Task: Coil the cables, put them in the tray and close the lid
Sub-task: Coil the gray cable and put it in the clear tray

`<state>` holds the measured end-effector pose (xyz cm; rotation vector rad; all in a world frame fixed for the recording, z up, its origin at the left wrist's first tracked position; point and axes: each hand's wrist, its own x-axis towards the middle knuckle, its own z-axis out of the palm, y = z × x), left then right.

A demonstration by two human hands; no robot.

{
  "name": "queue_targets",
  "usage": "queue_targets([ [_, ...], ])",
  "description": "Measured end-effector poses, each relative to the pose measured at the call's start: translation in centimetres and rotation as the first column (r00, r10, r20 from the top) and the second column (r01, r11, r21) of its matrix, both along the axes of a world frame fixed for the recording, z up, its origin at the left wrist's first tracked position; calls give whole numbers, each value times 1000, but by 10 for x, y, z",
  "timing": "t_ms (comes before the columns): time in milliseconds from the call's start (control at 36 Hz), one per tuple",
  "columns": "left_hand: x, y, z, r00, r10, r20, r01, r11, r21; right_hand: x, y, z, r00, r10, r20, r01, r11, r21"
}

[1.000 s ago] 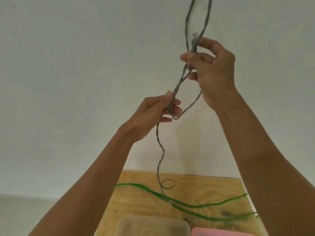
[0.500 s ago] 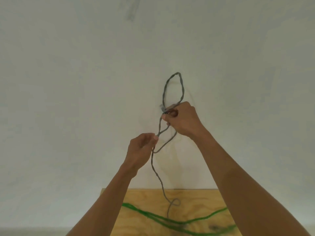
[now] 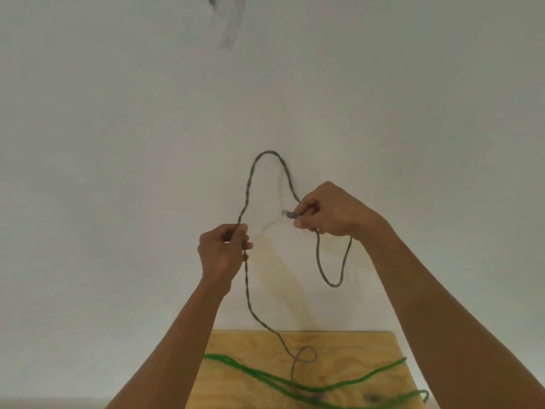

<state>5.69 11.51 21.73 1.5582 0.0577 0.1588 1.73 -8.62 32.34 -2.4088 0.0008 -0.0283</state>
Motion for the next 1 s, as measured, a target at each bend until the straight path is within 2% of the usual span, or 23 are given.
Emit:
queue_targets([
  [83, 9, 11, -16, 992, 96, -85, -81, 982, 168, -8, -6, 7, 996, 80, -46, -80, 997, 18],
  [167, 15, 20, -35, 978, 63, -200, 26, 910, 414, -15, -8, 14, 993, 112, 32, -113, 993, 42],
  [222, 14, 23, -42, 951, -9, -310, 209, 757, 619, -18, -7, 17, 989, 109, 96, -112, 993, 32],
  [278, 12, 25, -41, 914, -59, -401, 364, 556, 747, -20, -4, 20, 982, 103, 161, -103, 995, -6],
  [389, 0, 36, -10, 904, -56, -423, 424, 231, 876, -19, 1, 23, 974, 70, 215, -73, 997, 6],
  [444, -4, 46, 11, 886, -56, -461, 464, 137, 875, -17, 2, 24, 972, 38, 231, -44, 999, 21],
  [528, -6, 60, 34, 790, -168, -590, 613, 180, 769, -15, 5, 24, 967, 2, 254, -15, 999, 49],
  [583, -11, 64, 49, 723, -305, -620, 689, 257, 678, -12, 7, 23, 964, -25, 264, 6, 997, 72],
  [611, -15, 64, 56, 709, -383, -592, 703, 325, 633, -10, 8, 23, 964, -40, 262, 15, 995, 95],
  [667, -23, 58, 70, 752, -500, -431, 656, 504, 561, -6, 10, 22, 971, -40, 237, 4, 989, 148],
  [722, -25, 47, 76, 880, -454, -141, 446, 687, 573, -3, 14, 20, 982, 16, 189, -46, 986, 160],
  [750, -23, 40, 77, 920, -391, 29, 295, 740, 604, -2, 16, 20, 985, 58, 163, -82, 986, 146],
  [778, -21, 34, 78, 919, -353, 176, 171, 758, 629, -2, 20, 19, 985, 103, 139, -121, 984, 134],
  [833, -17, 22, 81, 861, -395, 321, 93, 743, 663, 0, 27, 17, 979, 170, 109, -183, 976, 118],
  [917, -15, 12, 86, 805, -490, 334, 146, 709, 690, 0, 35, 17, 971, 211, 115, -221, 972, 84],
  [1000, -14, 10, 89, 823, -433, 367, 80, 729, 680, 2, 37, 17, 968, 195, 157, -210, 974, 84],
])
